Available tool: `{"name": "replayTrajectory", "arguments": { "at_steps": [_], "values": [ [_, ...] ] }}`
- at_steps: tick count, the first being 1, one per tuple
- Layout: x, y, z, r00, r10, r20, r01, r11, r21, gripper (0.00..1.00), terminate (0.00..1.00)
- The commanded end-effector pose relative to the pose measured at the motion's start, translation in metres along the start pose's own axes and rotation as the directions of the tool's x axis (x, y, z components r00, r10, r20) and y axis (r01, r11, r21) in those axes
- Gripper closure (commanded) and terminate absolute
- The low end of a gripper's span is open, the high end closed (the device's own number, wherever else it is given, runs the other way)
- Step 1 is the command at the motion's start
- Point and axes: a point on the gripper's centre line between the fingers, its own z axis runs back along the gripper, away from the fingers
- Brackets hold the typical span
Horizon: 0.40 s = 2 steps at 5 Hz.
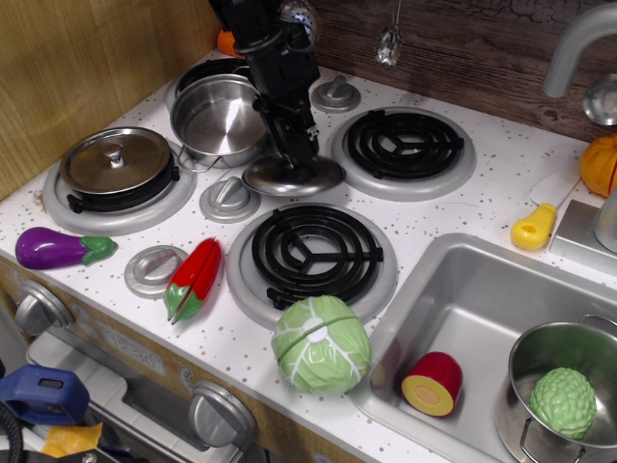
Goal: Put lid on stove
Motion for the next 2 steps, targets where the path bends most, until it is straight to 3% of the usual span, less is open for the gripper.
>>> {"name": "replayTrajectory", "arguments": {
  "at_steps": [1, 2],
  "values": [
    [0.041, -0.021, 0.064, 0.994, 0.006, 0.107, -0.026, 0.982, 0.186, 1.0, 0.0],
    [0.057, -0.033, 0.066, 0.976, 0.001, 0.219, -0.065, 0.956, 0.288, 1.0, 0.0]
  ]
}}
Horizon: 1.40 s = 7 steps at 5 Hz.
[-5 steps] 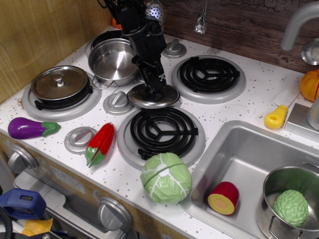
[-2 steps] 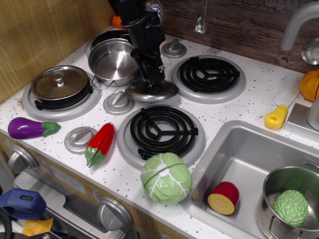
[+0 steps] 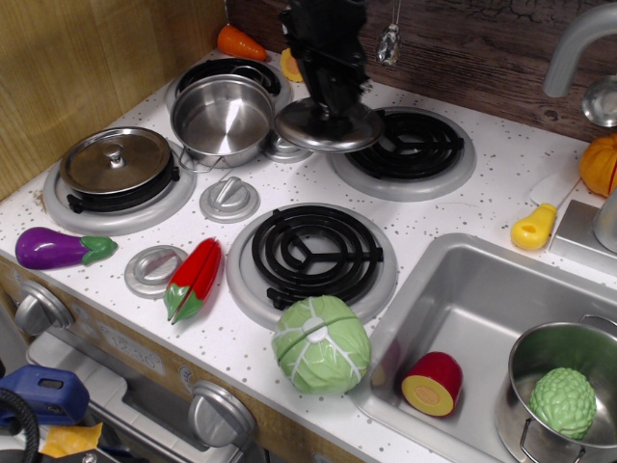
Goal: Put lid on stove
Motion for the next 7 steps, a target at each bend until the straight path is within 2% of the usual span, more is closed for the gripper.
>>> {"name": "replayTrajectory", "arguments": {
  "at_steps": [1, 2, 3, 4, 6, 7],
  "values": [
    [0.031, -0.005, 0.022, 0.982, -0.024, 0.189, -0.01, 0.984, 0.179, 1.0, 0.0],
    [0.038, 0.001, 0.002, 0.962, -0.047, 0.267, -0.005, 0.982, 0.191, 1.0, 0.0],
    [0.049, 0.005, -0.01, 0.946, -0.072, 0.317, 0.007, 0.98, 0.201, 1.0, 0.0],
    [0.054, 0.004, -0.018, 0.938, -0.067, 0.339, 0.01, 0.986, 0.168, 0.0, 0.0],
    [0.061, -0.008, -0.027, 0.918, -0.025, 0.396, -0.018, 0.994, 0.105, 0.0, 0.0],
    [0.061, -0.008, -0.027, 0.918, -0.025, 0.396, -0.018, 0.994, 0.105, 0.0, 1.0]
  ]
}}
